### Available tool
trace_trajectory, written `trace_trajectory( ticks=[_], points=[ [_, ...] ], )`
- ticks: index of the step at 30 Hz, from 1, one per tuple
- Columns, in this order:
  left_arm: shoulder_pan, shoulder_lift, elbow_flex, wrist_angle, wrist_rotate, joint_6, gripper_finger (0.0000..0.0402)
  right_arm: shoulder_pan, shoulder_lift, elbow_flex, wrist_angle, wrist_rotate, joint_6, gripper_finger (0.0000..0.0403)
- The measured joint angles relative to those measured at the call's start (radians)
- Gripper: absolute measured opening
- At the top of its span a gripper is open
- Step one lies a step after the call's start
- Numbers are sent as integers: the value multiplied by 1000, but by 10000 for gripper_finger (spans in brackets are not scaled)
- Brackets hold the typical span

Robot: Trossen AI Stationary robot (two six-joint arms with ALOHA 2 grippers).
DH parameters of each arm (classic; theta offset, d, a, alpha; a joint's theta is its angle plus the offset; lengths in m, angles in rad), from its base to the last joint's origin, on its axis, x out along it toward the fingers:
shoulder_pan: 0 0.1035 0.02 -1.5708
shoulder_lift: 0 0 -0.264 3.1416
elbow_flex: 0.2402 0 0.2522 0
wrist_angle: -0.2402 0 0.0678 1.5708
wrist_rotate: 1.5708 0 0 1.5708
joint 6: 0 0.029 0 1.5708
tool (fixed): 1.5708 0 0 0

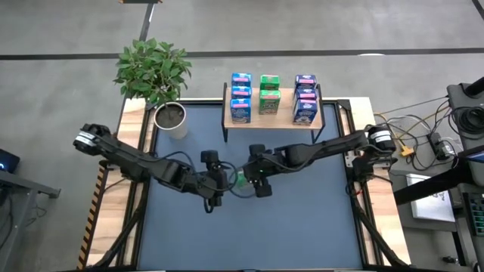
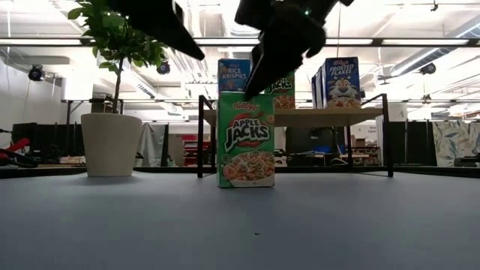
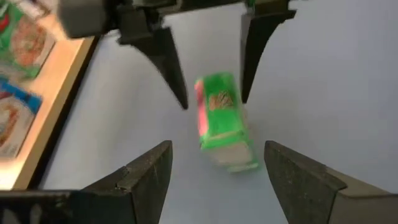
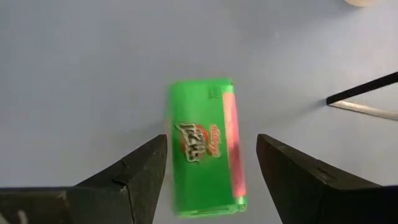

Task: Stack cereal on shelf
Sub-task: Put the green cereal box on the shelf aligned with the other green cereal boxes

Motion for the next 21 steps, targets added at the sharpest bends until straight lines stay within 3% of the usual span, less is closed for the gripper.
trace_trajectory(
  ticks=[7, 21],
  points=[
    [-12, -11, -11, -14, -42, -40, 237, -14, 33, 12, -43, -5, -8, 221],
    [-14, -13, -12, -20, -51, -41, 237, -14, 21, 9, -40, -63, 3, 135]
  ],
)
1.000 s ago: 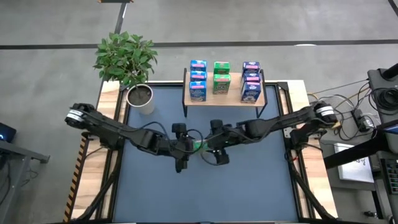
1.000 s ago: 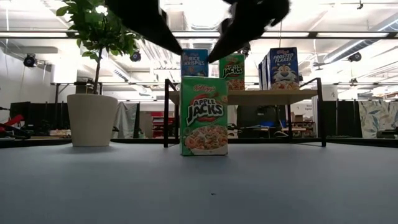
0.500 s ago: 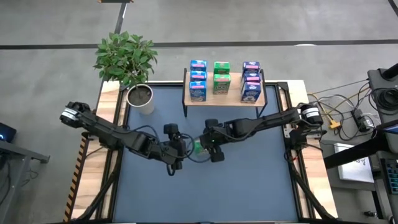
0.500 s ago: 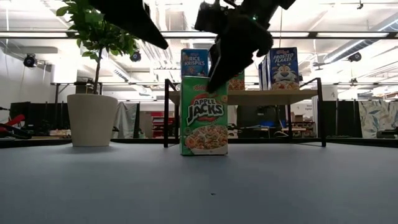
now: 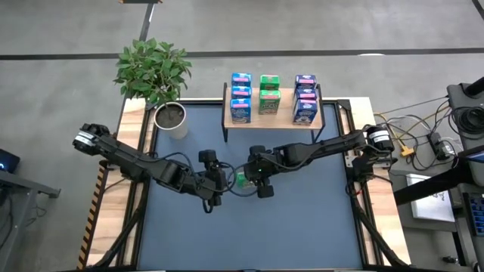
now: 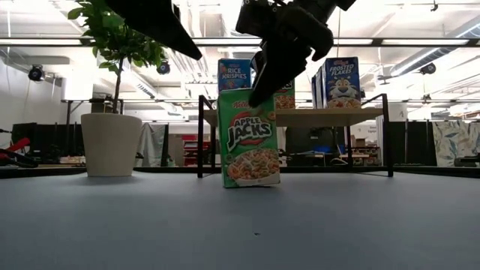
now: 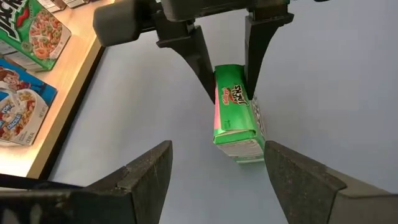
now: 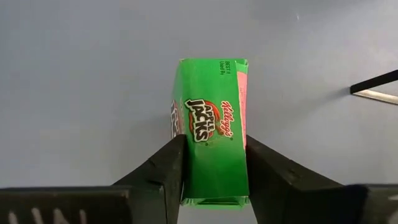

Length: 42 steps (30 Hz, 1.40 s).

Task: Stack cereal on shelf
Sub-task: Put the green cereal box on the shelf aligned with the other green cereal boxes

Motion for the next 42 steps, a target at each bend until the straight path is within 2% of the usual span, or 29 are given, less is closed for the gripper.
trace_trajectory(
  ticks=[5, 9, 13, 17, 22, 29, 36, 42],
  points=[
    [0, 0, 0, 0, 0, 9, 237, 0, -36, 21, -54, -1, -13, 128],
    [0, 0, 0, 0, 0, 21, 237, -10, -113, 72, -172, 12, -33, 128],
    [0, 0, 0, 0, 0, 22, 237, -42, -209, 136, -273, 94, -66, 128],
    [0, 0, 0, 0, 0, 22, 237, -105, -310, 169, -306, 175, -121, 128],
    [0, 0, 0, 0, -1, 23, 237, -237, -383, 156, -310, 162, -164, 128],
    [0, 0, 0, 0, -1, 23, 237, -372, -367, 127, -314, 54, -227, 128],
    [1, 0, 0, 1, -2, 23, 237, -410, -324, 125, -303, 53, -264, 129],
    [2, 0, 0, 1, -2, 23, 237, -414, -320, 125, -296, 62, -276, 160]
  ],
)
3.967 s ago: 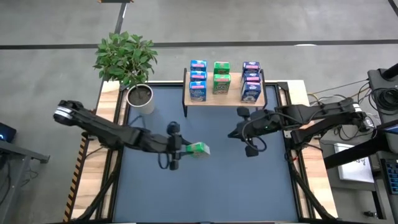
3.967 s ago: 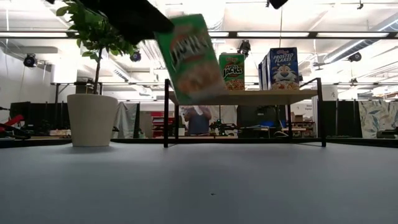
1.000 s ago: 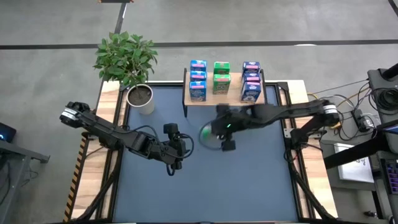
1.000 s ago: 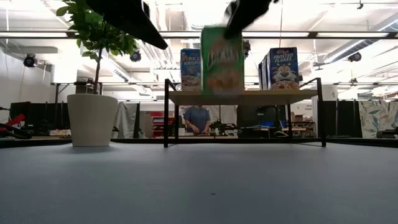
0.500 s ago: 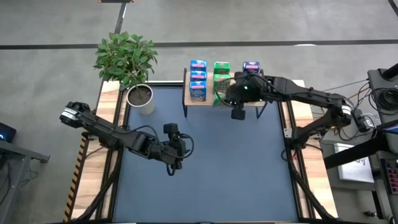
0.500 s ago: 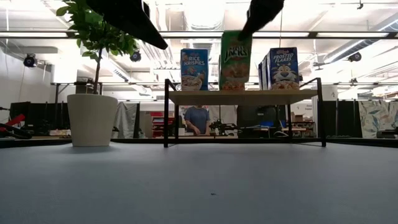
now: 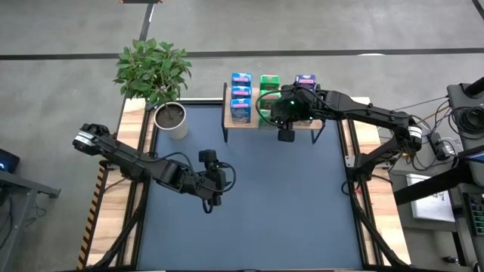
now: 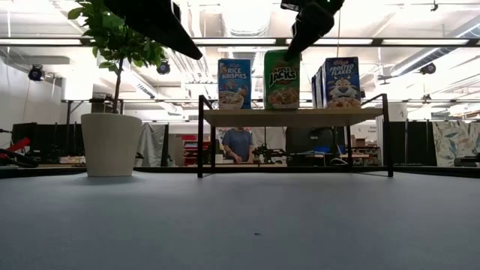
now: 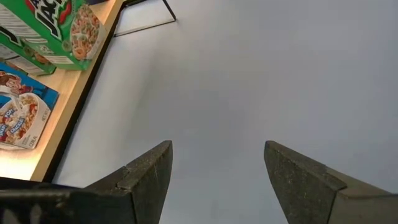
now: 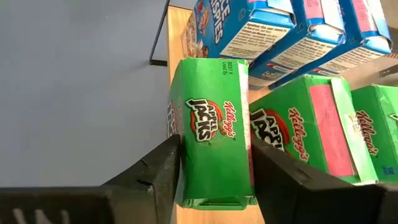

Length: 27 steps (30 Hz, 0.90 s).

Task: Stack cereal on shelf
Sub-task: Put the green cereal box on the shelf aligned with the other green cereal boxes

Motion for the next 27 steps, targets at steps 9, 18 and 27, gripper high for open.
trace_trajectory(
  ticks=[9, 18, 27],
  points=[
    [0, 0, 0, 1, -1, 0, 237, -4, 2, 2, 25, 55, -23, 204],
    [0, 0, 0, 9, -51, 0, 237, -4, 0, 10, 32, 56, -29, 206],
    [60, 64, -37, 360, -91, 162, 237, -4, 0, 20, 21, 56, -20, 206]
  ],
)
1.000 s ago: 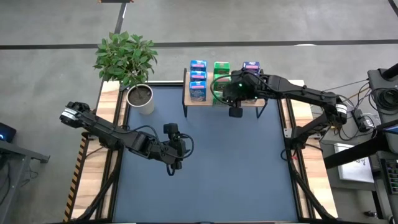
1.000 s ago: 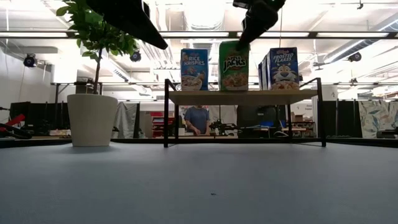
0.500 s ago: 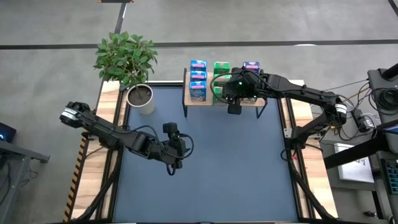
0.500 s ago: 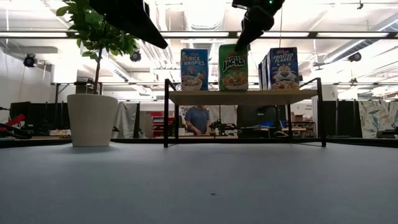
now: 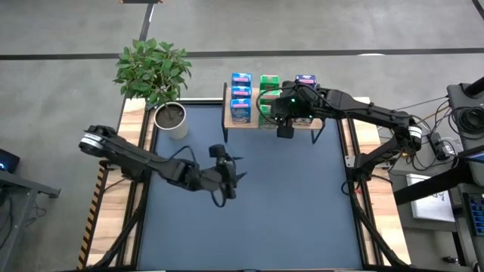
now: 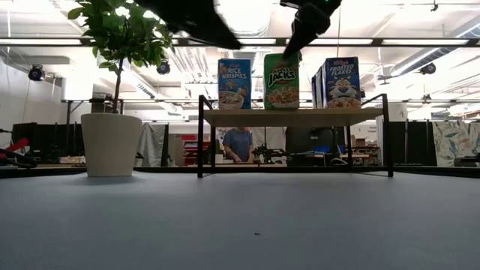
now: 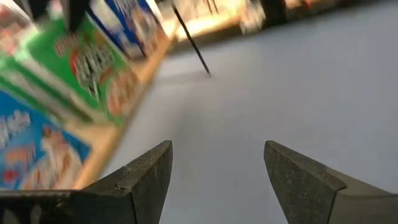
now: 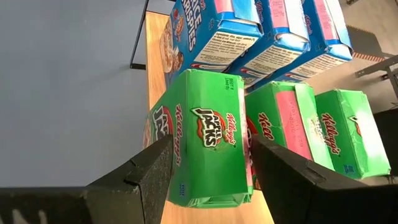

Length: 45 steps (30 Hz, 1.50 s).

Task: Stack cereal on shelf
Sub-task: Put the green cereal box on the shelf aligned with the other green cereal boxes

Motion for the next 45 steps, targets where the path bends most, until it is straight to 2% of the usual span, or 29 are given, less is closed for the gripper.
trace_trajectory(
  ticks=[4, 7, 11, 14, 21, 23, 28, 36, 45],
  points=[
    [65, 96, -48, 417, -3, 170, 233, 0, -3, 10, -14, -1, 10, 206],
    [110, 193, -55, 632, -2, 290, 233, 2, -12, 10, -18, -1, 10, 205],
    [163, 302, -52, 821, -1, 371, 226, 5, -34, 10, -19, -3, 17, 205],
    [194, 362, -52, 892, 0, 399, 194, 11, -58, 10, -21, -2, 20, 205],
    [280, 466, 4, 968, 6, 415, 42, 25, -110, 11, -20, -10, 32, 205],
    [298, 492, 27, 967, 4, 414, 11, 31, -121, 11, -20, -10, 42, 205],
    [329, 536, 76, 994, -7, 406, 18, 42, -139, 11, -24, -12, 49, 205],
    [379, 544, 92, 1011, -4, 366, 2, 64, -144, 11, -28, -11, 50, 205],
    [375, 544, 92, 1011, 22, 345, 0, 64, -143, -5, -35, -30, 71, 205]
  ],
)
